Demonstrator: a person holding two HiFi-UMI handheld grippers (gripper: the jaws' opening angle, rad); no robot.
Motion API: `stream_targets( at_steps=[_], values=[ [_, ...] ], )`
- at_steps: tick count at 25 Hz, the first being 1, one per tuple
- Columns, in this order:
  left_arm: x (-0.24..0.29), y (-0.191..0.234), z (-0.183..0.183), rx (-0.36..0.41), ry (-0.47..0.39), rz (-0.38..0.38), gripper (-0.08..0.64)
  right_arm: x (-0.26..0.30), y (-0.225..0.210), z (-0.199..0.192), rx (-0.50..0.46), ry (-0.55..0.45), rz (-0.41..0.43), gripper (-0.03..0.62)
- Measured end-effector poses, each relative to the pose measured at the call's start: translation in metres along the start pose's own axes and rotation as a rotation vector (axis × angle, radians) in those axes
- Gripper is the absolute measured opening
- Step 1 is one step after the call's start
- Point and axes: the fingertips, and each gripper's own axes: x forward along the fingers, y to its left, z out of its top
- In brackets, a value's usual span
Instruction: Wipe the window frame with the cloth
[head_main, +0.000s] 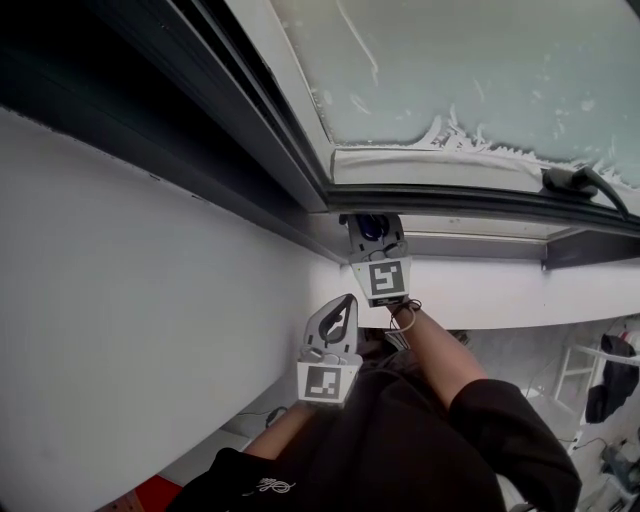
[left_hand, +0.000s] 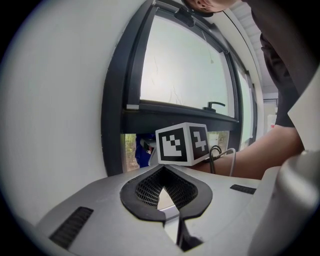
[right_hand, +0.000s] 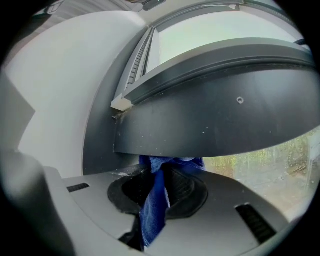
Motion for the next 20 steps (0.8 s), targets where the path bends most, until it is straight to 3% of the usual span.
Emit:
stream_targets(
  at_steps=[20],
  values=[
    [0.034,-0.033,-0.001,0.006,0.006,0.019,0.006,-0.039,-0.064,0.0,0.006,-0.003,-0.072,0.052]
  ],
)
